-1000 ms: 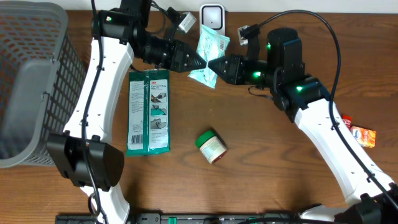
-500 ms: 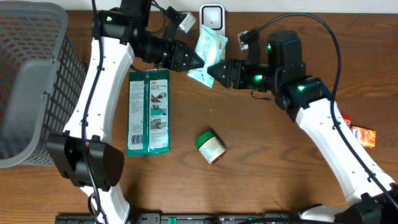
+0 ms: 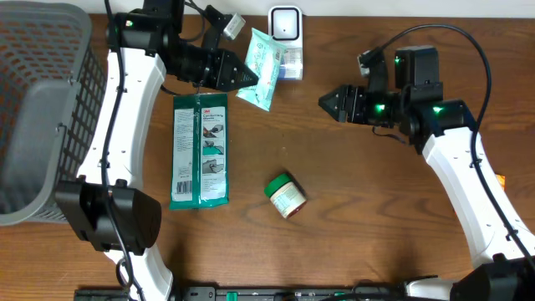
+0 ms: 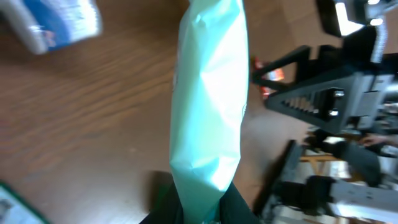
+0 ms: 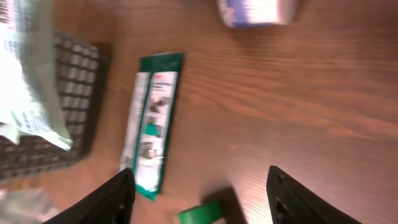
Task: Scan the item barcode
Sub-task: 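Pass the wipe pack from the right gripper into the left gripper, then swing the left gripper to hold the pack in front of the scanner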
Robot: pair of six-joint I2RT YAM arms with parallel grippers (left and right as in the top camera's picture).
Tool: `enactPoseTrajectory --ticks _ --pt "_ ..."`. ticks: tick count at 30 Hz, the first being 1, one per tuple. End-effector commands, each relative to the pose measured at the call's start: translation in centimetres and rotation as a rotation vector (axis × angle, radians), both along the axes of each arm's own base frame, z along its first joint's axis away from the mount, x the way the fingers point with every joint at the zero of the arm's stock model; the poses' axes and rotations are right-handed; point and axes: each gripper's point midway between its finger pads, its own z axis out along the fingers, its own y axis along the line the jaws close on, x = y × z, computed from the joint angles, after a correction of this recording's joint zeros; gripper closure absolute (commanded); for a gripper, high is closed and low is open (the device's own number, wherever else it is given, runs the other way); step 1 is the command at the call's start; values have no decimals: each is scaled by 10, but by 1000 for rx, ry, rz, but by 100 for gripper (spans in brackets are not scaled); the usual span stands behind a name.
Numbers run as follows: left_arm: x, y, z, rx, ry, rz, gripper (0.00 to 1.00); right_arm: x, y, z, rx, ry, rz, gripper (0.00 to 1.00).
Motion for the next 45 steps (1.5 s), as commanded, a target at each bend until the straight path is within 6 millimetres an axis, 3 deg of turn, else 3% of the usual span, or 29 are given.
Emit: enactPoseTrajectory --ticks 1,10,19,22,25,30,39,45 --pt "4 10 -1 113 -82 25 93 5 -24 -8 -103 -9 -78 38" --pt "1 11 -3 122 -59 28 92 -10 -80 -52 -188 140 -210 37" --pt "7 24 -24 330 -92 65 93 -24 -164 -88 -244 237 -408 37" --pt "13 23 -28 396 -136 72 93 -27 -172 -98 -244 247 -432 36" --pt "24 21 -29 467 -205 87 93 -30 -179 -111 -267 246 -453 14" --pt "31 19 -31 591 -279 105 93 -35 -181 -124 -284 256 -462 1" --pt "45 3 -33 625 -354 106 93 -41 -181 -131 -293 277 -459 1" --pt "73 10 -38 709 -428 178 93 -47 -220 -136 -515 271 -534 1"
